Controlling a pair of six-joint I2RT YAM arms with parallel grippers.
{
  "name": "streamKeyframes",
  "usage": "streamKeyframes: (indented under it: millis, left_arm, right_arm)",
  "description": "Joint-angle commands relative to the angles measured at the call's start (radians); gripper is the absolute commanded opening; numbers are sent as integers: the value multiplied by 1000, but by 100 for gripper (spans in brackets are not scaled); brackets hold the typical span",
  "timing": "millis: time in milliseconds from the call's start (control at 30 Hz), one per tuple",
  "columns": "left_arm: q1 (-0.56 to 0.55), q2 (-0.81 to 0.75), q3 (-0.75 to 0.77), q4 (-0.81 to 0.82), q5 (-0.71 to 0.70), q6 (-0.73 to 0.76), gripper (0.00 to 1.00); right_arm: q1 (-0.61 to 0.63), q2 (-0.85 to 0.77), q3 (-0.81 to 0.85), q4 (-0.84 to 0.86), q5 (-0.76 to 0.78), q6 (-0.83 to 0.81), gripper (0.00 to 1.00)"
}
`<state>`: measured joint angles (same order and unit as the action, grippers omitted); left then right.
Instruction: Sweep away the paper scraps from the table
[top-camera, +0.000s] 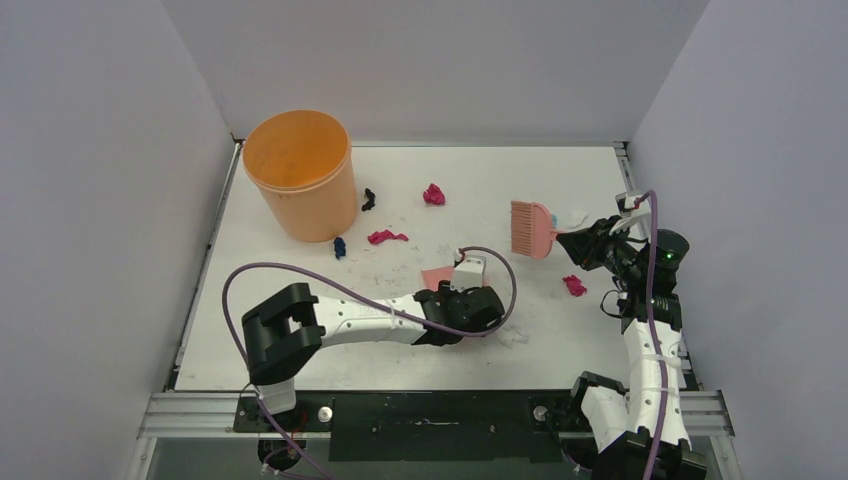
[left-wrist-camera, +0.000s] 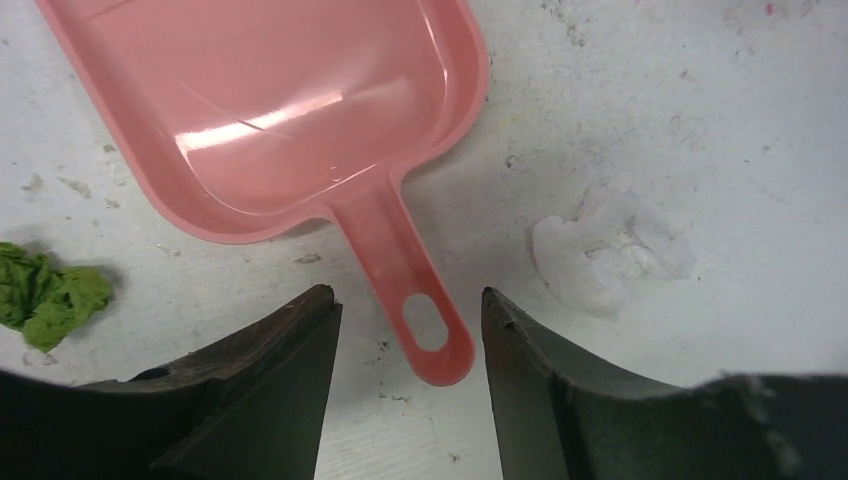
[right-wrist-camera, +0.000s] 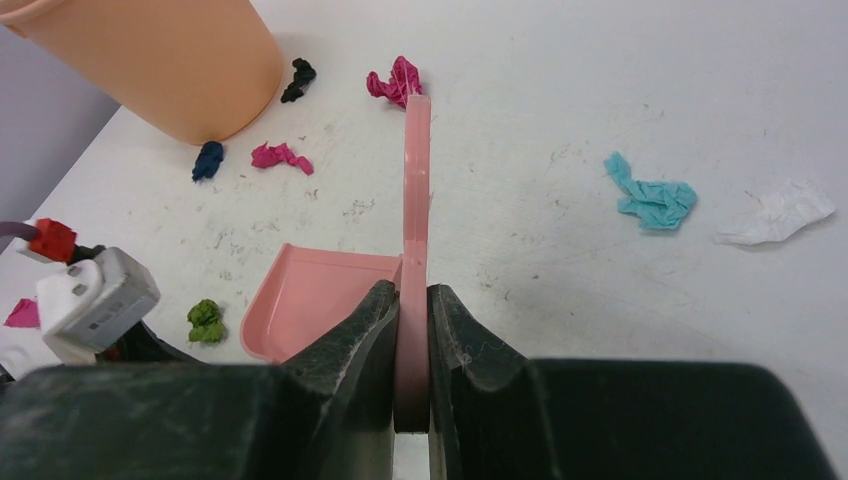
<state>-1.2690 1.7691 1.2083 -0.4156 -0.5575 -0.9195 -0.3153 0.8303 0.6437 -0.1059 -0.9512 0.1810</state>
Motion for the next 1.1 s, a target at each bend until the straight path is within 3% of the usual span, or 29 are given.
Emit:
streamKeyframes:
  millis: [0,333,833,1067]
  left_arm:
    - [-1,43,68,14,44,-33,52]
    - [0,54,43,-11,61,-28,52]
    - [31,-76,-67,-112,-22,-12,52]
    - [30,-50,-55,-14,59,135,49]
  right_arm:
    - [-5,-8,8,60,-23,-18,5]
    - [-5,-16,11,52,-32,-26,5]
    - [-5,-29,13,45,-37,-34,5]
    - [-5,-24,11,45,-37,-33,5]
